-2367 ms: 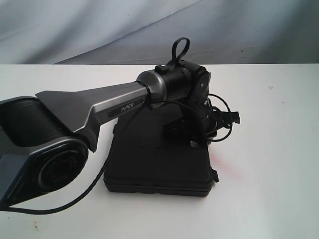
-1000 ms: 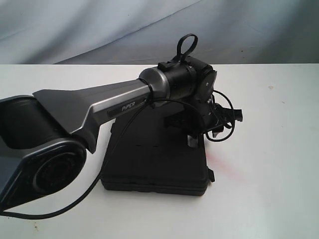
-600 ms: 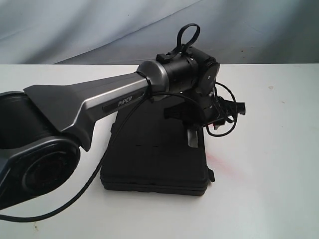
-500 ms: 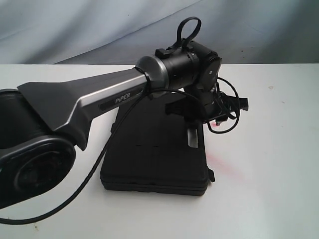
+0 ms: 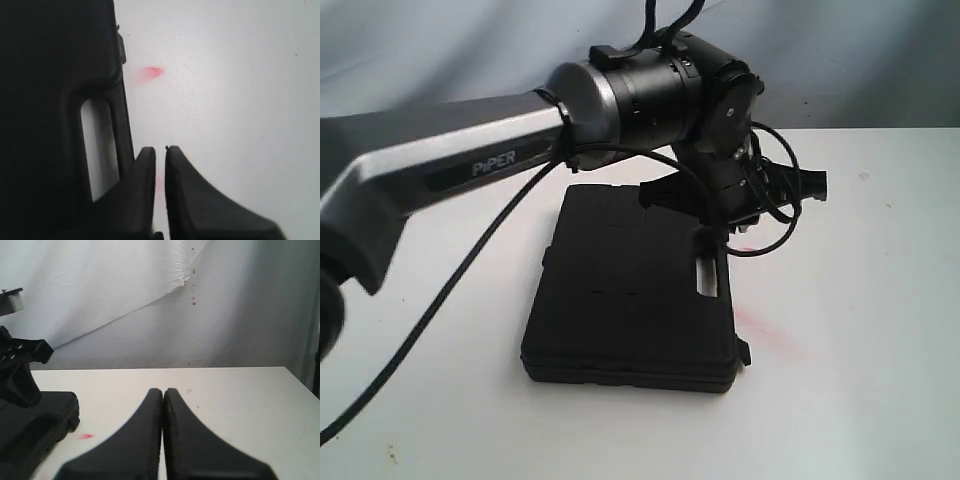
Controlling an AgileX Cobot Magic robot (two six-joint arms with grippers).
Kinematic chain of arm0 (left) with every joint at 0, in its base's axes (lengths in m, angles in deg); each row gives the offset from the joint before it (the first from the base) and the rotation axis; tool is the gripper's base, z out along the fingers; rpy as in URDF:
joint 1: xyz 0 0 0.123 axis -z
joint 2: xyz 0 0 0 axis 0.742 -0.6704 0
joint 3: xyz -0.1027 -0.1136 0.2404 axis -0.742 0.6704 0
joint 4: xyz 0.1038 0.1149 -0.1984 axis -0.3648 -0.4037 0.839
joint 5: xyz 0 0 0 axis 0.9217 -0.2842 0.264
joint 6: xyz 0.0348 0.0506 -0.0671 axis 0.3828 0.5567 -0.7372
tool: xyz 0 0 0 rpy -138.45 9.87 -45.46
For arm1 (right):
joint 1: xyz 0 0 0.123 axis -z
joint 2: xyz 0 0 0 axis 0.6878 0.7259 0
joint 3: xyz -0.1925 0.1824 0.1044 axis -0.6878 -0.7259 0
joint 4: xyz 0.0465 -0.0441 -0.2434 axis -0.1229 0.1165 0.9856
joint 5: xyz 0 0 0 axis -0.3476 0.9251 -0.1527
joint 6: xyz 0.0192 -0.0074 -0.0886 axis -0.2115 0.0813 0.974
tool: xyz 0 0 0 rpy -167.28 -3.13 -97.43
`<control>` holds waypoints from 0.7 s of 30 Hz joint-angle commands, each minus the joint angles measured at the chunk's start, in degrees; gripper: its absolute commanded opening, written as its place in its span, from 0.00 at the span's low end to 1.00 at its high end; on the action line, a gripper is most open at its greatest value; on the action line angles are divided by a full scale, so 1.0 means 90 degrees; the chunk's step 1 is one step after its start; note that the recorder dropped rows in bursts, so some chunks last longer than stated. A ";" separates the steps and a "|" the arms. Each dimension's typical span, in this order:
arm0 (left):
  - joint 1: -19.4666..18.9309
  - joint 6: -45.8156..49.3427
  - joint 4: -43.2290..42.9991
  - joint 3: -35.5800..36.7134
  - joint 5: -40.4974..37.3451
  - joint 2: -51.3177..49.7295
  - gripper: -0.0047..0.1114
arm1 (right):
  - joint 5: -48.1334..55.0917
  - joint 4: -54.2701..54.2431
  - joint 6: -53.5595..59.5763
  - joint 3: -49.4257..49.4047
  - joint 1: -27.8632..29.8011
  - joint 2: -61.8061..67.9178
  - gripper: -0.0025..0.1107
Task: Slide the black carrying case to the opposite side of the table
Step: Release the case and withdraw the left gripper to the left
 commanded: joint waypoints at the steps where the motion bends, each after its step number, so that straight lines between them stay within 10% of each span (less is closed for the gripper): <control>1: 0.0009 0.0085 -0.0003 0.1107 0.0702 0.0762 0.04 | -0.0058 -0.0045 0.0022 -0.0019 0.0054 -0.0021 0.02; 21: -0.1330 0.2158 0.1074 0.6456 0.3661 0.4242 0.04 | -0.0058 -0.0045 0.0022 -0.0019 0.0054 -0.0021 0.02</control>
